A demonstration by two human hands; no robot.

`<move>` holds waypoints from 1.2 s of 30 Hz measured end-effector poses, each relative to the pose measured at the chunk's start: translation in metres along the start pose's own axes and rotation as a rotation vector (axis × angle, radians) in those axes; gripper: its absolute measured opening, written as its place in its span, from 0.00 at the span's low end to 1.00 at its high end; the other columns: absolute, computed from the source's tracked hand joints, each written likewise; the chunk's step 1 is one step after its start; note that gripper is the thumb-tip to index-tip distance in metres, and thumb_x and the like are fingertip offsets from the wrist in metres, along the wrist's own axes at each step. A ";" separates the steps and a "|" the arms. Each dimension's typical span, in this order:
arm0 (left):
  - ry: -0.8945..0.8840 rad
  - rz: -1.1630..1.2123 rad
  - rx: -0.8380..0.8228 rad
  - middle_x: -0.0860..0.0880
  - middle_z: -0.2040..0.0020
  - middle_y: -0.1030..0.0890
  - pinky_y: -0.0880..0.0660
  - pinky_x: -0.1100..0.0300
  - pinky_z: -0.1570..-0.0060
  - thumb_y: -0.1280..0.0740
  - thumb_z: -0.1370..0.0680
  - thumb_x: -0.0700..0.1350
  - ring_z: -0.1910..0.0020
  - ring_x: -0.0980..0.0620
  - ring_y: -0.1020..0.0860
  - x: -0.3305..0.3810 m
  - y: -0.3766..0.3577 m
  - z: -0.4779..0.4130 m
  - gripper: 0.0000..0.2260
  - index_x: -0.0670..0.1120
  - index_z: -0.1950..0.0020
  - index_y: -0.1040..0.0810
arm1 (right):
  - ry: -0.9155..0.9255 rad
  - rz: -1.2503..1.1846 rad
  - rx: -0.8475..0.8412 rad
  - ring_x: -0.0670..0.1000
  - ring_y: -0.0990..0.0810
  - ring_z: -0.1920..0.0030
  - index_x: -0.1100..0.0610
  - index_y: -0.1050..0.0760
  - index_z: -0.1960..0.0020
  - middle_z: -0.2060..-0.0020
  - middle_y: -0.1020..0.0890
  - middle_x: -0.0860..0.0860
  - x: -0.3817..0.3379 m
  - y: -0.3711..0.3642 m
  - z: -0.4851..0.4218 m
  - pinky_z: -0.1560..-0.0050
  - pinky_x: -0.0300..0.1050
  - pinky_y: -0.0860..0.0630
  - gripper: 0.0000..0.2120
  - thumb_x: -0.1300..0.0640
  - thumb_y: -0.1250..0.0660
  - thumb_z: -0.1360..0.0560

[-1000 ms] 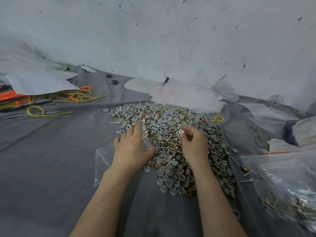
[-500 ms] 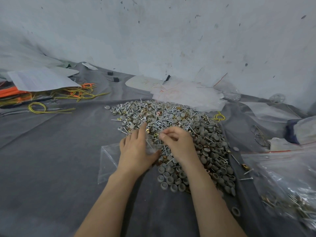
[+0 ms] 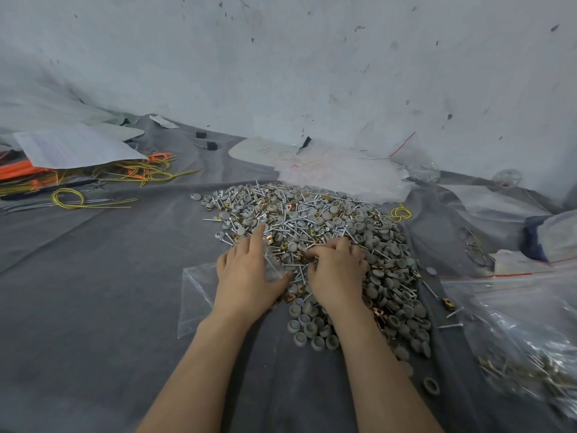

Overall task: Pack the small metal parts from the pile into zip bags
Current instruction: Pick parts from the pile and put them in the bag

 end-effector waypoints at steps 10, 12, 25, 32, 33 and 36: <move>0.003 0.006 -0.002 0.51 0.28 0.34 0.44 0.51 0.30 0.29 0.29 0.60 0.29 0.48 0.37 0.000 0.000 0.000 0.43 0.51 0.23 0.50 | 0.018 -0.384 0.225 0.50 0.26 0.47 0.56 0.22 0.49 0.50 0.23 0.50 0.004 0.011 -0.003 0.47 0.38 0.31 0.05 0.57 0.36 0.22; 0.006 0.008 -0.002 0.51 0.28 0.34 0.44 0.51 0.30 0.29 0.29 0.60 0.29 0.48 0.37 0.001 -0.001 0.000 0.43 0.51 0.23 0.49 | 0.050 -0.611 0.212 0.41 0.24 0.56 0.57 0.23 0.50 0.58 0.22 0.46 0.000 0.015 -0.002 0.57 0.25 0.31 0.03 0.60 0.34 0.23; 0.000 0.015 -0.011 0.50 0.29 0.34 0.44 0.52 0.31 0.30 0.28 0.54 0.29 0.49 0.37 0.002 0.000 0.000 0.40 0.50 0.23 0.49 | 0.176 -0.662 -0.014 0.38 0.22 0.57 0.55 0.21 0.45 0.52 0.18 0.45 -0.024 0.006 0.005 0.52 0.27 0.26 0.09 0.62 0.37 0.22; 0.006 0.004 -0.006 0.51 0.28 0.35 0.43 0.51 0.30 0.29 0.29 0.60 0.29 0.48 0.37 0.001 -0.001 0.000 0.43 0.51 0.23 0.50 | -0.119 -0.025 0.028 0.56 0.36 0.33 0.49 0.25 0.40 0.36 0.28 0.50 0.014 0.008 -0.001 0.34 0.55 0.39 0.12 0.50 0.38 0.22; 0.007 0.004 -0.007 0.51 0.28 0.35 0.43 0.51 0.30 0.29 0.29 0.60 0.29 0.48 0.37 0.001 0.000 0.001 0.43 0.51 0.23 0.50 | -0.127 -0.027 0.032 0.56 0.35 0.34 0.49 0.24 0.42 0.37 0.28 0.50 0.014 0.007 -0.001 0.35 0.55 0.39 0.10 0.50 0.38 0.22; 0.005 0.003 -0.009 0.51 0.28 0.35 0.43 0.51 0.30 0.29 0.29 0.60 0.29 0.48 0.38 0.001 0.000 0.001 0.43 0.51 0.23 0.50 | -0.143 -0.054 0.077 0.56 0.33 0.36 0.48 0.23 0.46 0.40 0.26 0.50 0.014 0.006 -0.002 0.36 0.55 0.39 0.07 0.51 0.37 0.22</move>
Point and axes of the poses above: each hand's wrist, its own z-axis away from the middle knuckle, its own y-axis out of the back of the hand, x = y × z, the point moved 4 cm from there along -z, towards the middle knuckle
